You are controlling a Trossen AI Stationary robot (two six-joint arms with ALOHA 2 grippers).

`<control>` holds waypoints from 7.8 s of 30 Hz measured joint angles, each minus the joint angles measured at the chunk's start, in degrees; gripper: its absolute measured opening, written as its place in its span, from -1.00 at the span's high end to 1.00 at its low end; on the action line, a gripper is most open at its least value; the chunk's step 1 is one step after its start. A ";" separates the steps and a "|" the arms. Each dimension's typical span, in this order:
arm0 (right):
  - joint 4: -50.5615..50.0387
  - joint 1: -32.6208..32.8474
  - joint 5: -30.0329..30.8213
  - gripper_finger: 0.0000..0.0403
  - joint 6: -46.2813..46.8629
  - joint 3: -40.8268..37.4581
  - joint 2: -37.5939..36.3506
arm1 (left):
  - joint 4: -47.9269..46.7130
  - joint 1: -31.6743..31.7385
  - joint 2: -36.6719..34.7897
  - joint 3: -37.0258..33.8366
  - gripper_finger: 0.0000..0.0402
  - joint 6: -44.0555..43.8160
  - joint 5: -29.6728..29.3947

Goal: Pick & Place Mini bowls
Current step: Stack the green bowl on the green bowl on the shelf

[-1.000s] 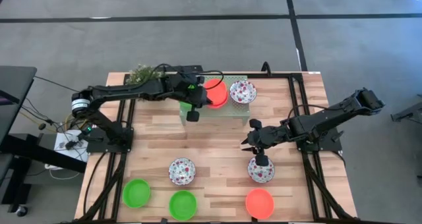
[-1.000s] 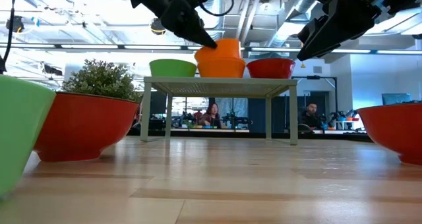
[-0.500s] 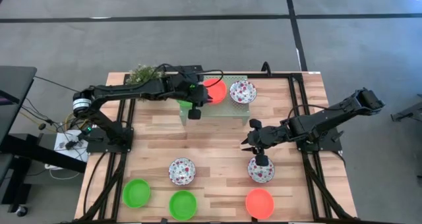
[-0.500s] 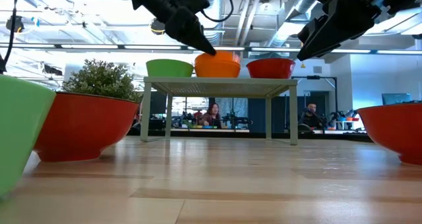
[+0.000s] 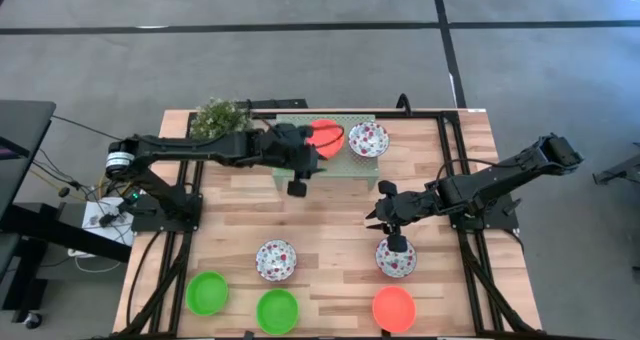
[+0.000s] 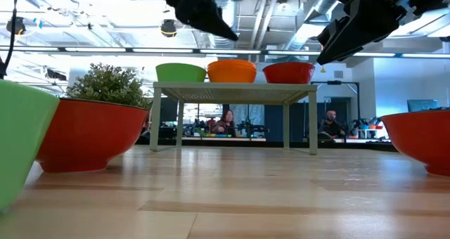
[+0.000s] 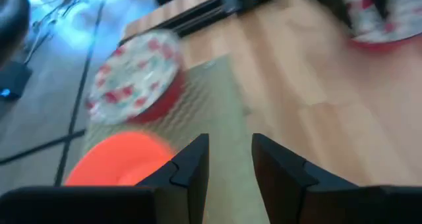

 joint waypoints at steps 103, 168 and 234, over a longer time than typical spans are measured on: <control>17.66 -15.32 -0.08 0.44 -25.06 4.44 0.00 | -21.73 -55.24 -0.73 -22.99 0.94 -139.65 12.37; 14.88 -11.13 -0.17 0.44 -13.07 6.83 11.26 | -38.75 6.85 -9.99 4.42 0.96 -7.88 -9.96; 14.84 -11.26 -0.20 0.44 -19.71 6.86 11.23 | -40.34 -0.64 -3.74 4.26 0.84 14.22 -26.01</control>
